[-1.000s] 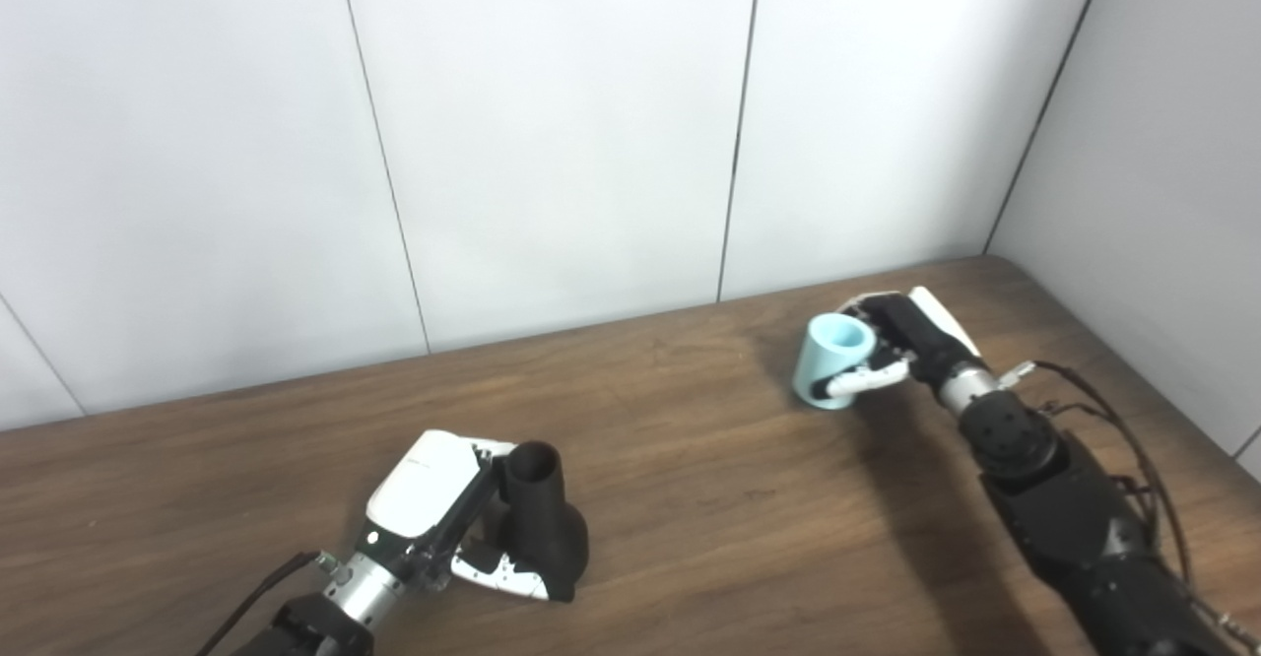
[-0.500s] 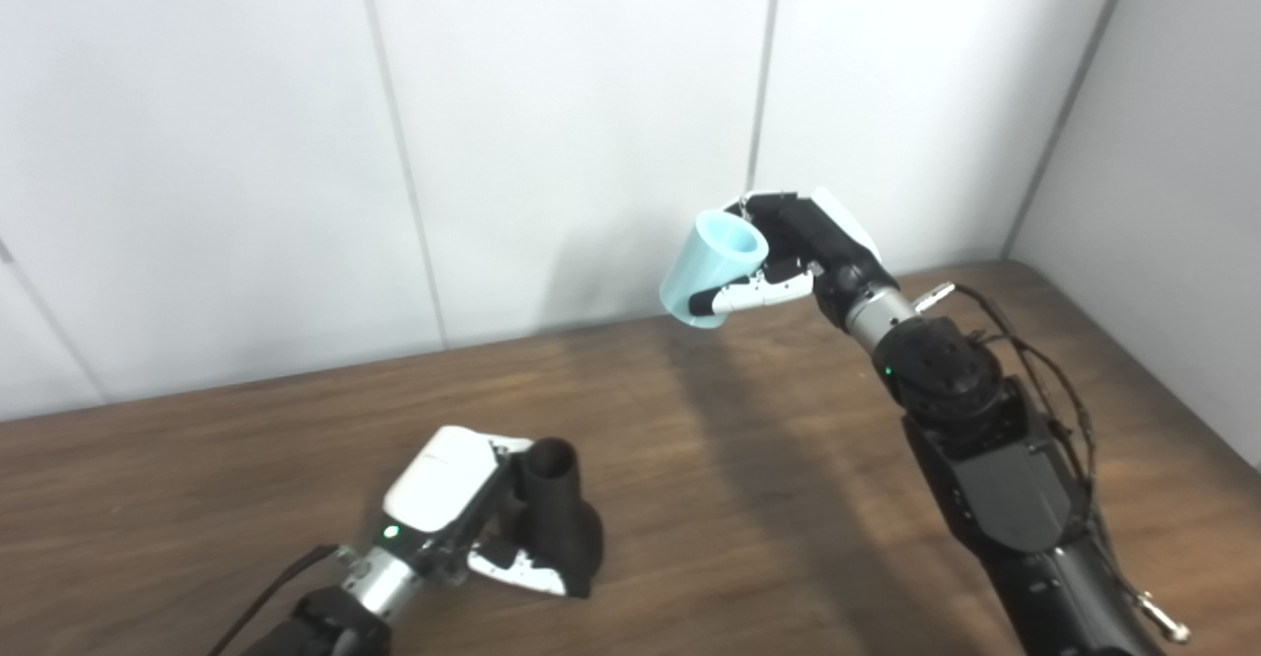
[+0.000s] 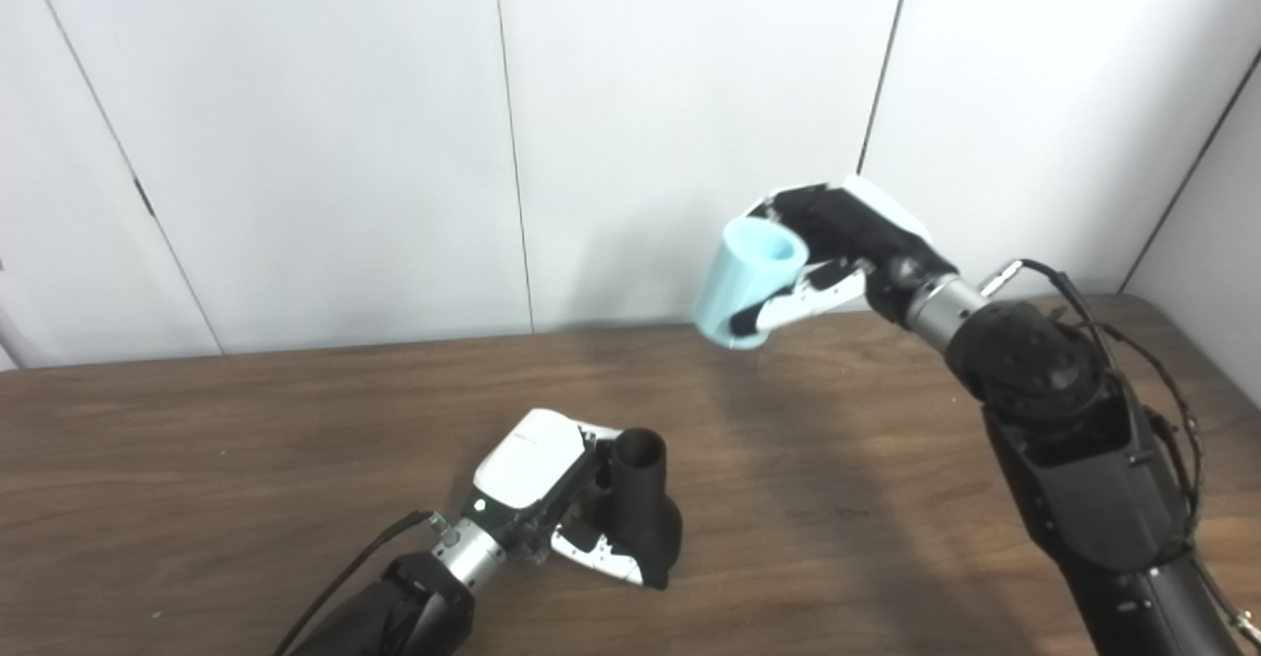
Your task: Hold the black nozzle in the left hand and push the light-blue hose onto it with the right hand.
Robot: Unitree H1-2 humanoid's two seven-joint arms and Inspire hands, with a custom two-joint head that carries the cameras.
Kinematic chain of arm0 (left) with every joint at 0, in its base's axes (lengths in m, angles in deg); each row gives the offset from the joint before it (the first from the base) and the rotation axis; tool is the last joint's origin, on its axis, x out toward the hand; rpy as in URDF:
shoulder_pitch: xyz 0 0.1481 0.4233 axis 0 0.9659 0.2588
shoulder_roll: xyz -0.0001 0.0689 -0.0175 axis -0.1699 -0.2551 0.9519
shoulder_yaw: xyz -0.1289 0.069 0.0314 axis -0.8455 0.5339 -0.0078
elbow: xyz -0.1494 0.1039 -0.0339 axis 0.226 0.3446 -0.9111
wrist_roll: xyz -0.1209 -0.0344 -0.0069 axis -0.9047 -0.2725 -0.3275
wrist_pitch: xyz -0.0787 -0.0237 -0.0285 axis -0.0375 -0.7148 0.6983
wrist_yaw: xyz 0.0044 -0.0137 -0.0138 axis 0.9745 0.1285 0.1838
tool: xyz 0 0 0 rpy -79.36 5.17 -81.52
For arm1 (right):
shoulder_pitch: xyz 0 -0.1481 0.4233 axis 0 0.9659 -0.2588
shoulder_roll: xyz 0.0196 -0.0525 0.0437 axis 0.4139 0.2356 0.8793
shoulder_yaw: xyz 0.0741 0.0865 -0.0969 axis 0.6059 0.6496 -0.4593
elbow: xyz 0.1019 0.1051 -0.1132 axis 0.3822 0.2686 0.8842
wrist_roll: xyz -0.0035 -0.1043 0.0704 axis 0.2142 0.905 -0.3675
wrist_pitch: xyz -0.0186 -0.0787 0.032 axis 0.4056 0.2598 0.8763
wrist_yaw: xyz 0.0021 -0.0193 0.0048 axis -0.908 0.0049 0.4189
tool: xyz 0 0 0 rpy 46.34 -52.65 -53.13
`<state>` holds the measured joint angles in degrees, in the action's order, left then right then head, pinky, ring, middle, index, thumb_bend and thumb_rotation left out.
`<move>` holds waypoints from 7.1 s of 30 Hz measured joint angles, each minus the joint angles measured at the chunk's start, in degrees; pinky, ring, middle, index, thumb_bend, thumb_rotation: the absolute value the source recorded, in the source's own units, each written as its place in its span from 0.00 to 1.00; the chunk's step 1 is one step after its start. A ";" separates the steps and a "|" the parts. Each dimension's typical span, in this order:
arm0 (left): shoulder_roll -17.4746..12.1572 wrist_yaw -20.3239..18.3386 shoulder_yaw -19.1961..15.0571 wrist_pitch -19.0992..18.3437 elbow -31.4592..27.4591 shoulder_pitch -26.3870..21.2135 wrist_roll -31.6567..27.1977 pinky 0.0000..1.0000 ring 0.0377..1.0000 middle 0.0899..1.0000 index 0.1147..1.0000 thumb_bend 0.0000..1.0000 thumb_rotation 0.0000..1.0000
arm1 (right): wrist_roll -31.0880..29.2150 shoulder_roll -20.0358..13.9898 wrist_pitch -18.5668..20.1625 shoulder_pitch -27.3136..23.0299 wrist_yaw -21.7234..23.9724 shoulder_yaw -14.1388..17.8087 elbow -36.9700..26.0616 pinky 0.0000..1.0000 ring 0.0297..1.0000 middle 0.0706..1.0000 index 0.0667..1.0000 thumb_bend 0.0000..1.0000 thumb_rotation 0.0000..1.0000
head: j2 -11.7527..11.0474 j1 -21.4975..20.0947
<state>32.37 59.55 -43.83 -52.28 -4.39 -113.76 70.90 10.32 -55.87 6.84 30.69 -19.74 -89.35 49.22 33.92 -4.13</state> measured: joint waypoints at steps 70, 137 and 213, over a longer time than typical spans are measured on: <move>1.85 -2.41 -1.27 -2.24 -1.40 1.01 0.84 0.29 0.38 0.34 0.44 0.52 0.00 | 24.76 16.86 0.10 5.70 26.40 7.04 -4.82 0.27 0.33 0.39 0.47 0.53 0.00 | 5.01 2.55; 2.21 -5.32 -2.52 -3.90 -5.26 3.38 1.57 0.29 0.36 0.34 0.44 0.52 0.00 | 18.69 -5.22 -7.99 1.58 14.13 -19.59 -6.13 0.58 0.77 0.85 0.93 0.91 0.25 | 7.65 1.76; 2.16 -6.09 -2.67 -3.89 -5.17 3.39 0.58 0.30 0.38 0.34 0.44 0.52 0.00 | 16.67 -11.01 -28.66 12.16 12.87 -14.11 -16.57 1.00 1.00 1.00 1.00 0.95 0.89 | 7.82 1.76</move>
<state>34.53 53.46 -46.51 -56.17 -9.57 -110.37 71.47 26.99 -66.88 -21.82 42.84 -6.88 -103.46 32.64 41.75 -2.37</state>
